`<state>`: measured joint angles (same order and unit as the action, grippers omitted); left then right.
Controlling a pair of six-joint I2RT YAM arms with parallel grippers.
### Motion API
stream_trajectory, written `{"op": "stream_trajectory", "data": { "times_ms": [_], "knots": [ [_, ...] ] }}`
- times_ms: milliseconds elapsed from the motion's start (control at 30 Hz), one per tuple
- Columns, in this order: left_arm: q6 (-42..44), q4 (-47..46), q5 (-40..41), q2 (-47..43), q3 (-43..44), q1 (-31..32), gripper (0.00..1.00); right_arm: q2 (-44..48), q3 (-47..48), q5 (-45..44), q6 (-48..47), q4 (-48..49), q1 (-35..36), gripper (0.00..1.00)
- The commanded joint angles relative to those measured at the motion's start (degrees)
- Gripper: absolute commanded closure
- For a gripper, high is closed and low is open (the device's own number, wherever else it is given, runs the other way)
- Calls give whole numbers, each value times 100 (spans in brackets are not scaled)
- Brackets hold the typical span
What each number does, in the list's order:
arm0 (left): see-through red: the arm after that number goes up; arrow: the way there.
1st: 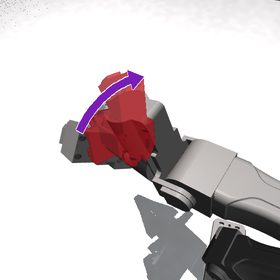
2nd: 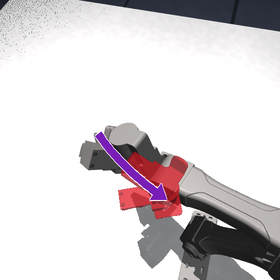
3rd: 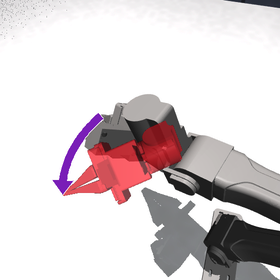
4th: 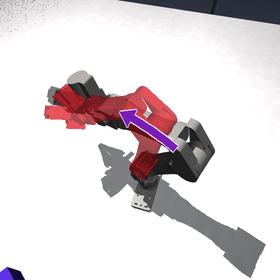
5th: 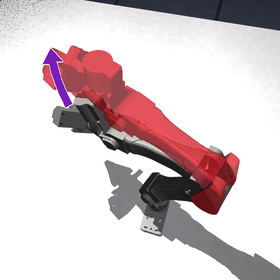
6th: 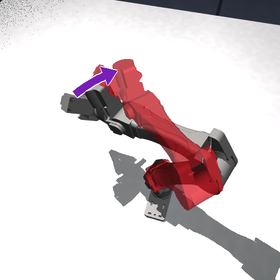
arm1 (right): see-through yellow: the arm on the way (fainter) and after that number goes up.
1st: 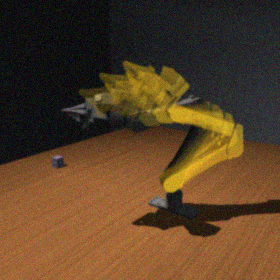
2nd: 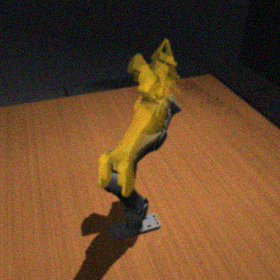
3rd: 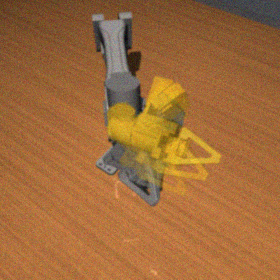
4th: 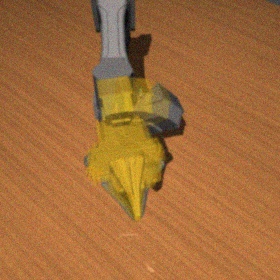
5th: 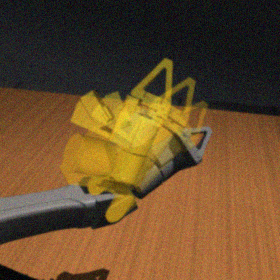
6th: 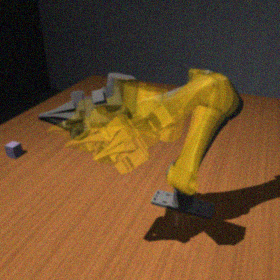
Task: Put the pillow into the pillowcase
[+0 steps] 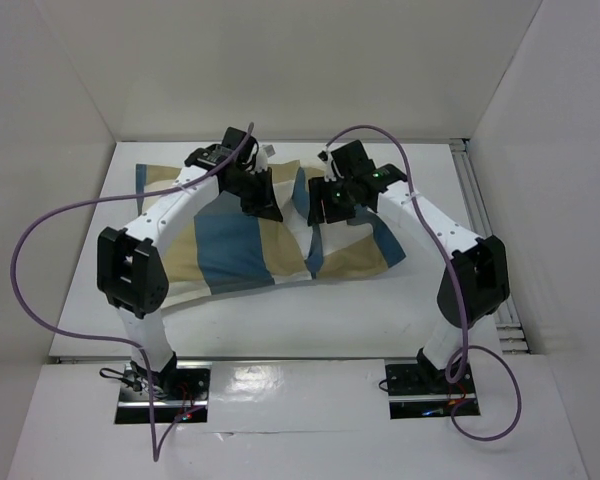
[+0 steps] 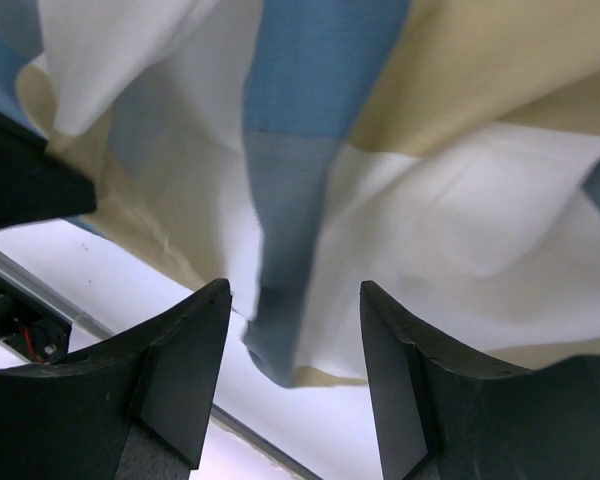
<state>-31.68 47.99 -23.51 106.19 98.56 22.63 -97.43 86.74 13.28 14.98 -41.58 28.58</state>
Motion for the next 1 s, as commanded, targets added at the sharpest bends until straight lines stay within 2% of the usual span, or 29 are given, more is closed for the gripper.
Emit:
{"op": "stream_trajectory", "data": {
  "times_ms": [0, 267, 433, 567, 633, 700, 733, 767, 867, 967],
  "knots": [
    [13, -140, -584, -327, 41, 13, 100, -66, 300, -8, 57, 142, 200, 38],
    [-172, -140, -462, -661, 40, 13, 100, 66, 546, -1327, 320, 229, 842, 46],
    [-172, -140, -462, -661, -12, 13, 100, -259, 755, -2528, 550, 230, 957, 49],
    [-172, -140, -462, -661, -65, 13, 100, -566, 897, -2945, 629, 230, 1071, 49],
    [-224, -140, -462, -661, -65, 13, 100, -628, 897, -2997, 681, 317, 1071, 59],
    [-224, -193, -462, -661, -65, 13, 100, -794, 1019, -3103, 734, 248, 1071, 80],
    [-224, -193, -462, -661, -65, 13, 100, -848, 1168, -3103, 734, 195, 1071, 94],
    [-224, -193, -462, -661, -65, 13, 100, -848, 1239, -3103, 734, 194, 1071, 99],
    [-224, -193, -462, -661, -65, 13, 100, -848, 1293, -2919, 734, 194, 1071, 100],
    [-224, -245, -515, -608, -65, 13, 100, -489, 1293, -2183, 673, 519, 1018, 100]
  ]
}}
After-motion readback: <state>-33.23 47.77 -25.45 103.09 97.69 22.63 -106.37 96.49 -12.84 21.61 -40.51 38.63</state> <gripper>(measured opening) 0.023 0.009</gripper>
